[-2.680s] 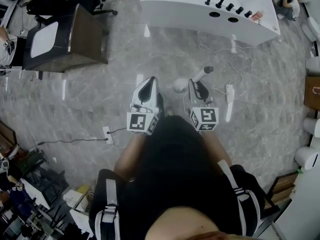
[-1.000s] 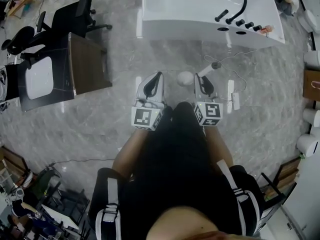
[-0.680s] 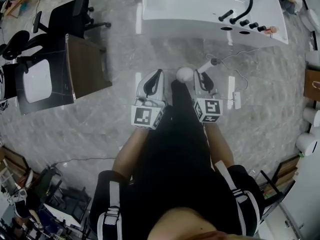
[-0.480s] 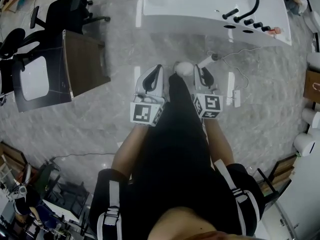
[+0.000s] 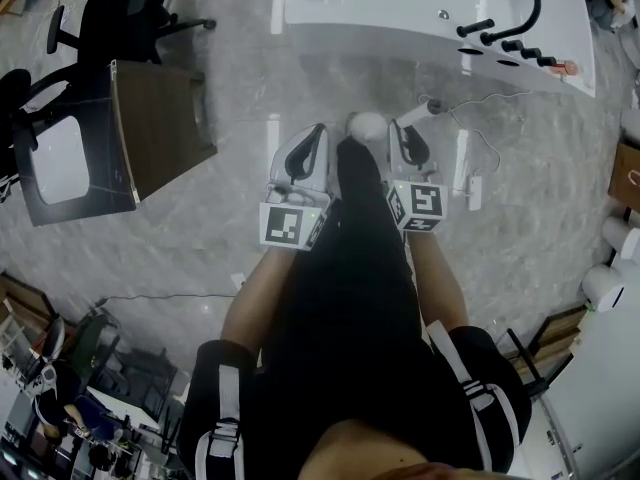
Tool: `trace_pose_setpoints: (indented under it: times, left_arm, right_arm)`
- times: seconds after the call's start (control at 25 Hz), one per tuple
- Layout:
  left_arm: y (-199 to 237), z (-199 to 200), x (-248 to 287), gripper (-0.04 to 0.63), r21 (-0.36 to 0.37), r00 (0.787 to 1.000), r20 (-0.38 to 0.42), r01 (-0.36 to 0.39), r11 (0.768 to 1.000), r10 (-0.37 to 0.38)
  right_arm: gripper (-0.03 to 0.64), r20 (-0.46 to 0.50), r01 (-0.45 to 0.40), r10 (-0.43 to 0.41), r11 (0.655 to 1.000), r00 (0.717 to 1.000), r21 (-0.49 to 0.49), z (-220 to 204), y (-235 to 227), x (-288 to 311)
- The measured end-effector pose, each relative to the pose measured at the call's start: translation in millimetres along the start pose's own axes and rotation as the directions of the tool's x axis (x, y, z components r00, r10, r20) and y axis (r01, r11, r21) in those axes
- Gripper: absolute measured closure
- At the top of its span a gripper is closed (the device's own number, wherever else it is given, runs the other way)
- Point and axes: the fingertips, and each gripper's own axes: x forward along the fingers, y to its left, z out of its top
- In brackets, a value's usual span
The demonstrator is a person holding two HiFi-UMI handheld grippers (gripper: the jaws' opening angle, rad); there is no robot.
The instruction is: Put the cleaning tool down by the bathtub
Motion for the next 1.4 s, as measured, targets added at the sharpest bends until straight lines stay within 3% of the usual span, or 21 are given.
trace_pose_setpoints:
  times: [0.36, 1.4]
  left_arm:
    - [26.3, -26.4, 33.8, 0.588, -0.009, 0.999, -0.026, -0.039, 0.999, 0.039]
    - [29.6, -138.9, 127.6, 0.588, -0.073, 0.995, -0.091, -0.057, 0.996, 0.050]
  right_arm:
    - [0.537, -0.029, -0.016, 0.016, 1.000, 0.999, 0.007, -24.5, -14.2, 43.3]
    - [0.535, -0.126, -0.053, 0.059, 0.998, 0.990, 0.046, -141.1, -69.5, 135.7]
